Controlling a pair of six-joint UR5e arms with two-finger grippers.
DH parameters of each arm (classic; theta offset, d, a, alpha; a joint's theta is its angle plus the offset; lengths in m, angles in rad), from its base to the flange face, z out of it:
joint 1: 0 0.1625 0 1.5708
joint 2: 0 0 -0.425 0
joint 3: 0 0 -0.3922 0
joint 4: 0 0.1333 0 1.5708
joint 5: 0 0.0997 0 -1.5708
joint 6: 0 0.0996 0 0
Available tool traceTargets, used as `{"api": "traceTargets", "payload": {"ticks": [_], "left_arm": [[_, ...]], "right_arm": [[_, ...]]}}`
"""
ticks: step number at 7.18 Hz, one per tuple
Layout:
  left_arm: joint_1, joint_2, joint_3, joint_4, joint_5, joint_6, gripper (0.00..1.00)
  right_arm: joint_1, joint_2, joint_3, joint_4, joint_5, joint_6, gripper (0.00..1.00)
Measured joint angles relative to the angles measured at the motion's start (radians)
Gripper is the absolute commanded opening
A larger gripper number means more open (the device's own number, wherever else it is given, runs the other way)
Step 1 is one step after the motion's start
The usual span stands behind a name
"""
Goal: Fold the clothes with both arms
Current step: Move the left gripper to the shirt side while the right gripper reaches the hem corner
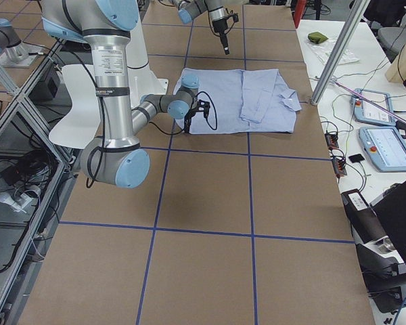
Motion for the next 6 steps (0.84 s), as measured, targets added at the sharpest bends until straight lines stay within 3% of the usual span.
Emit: {"api": "traceTargets", "payload": {"ticks": [4, 6], "left_arm": [[-0.004, 0.000, -0.008, 0.000, 0.001, 0.000, 0.99], [-0.008, 0.001, -0.017, 0.000, 0.001, 0.000, 0.99]], "right_arm": [[-0.004, -0.005, -0.006, -0.005, 0.008, 0.000, 0.50], [-0.008, -0.006, -0.013, -0.006, 0.013, 0.006, 0.27]]}}
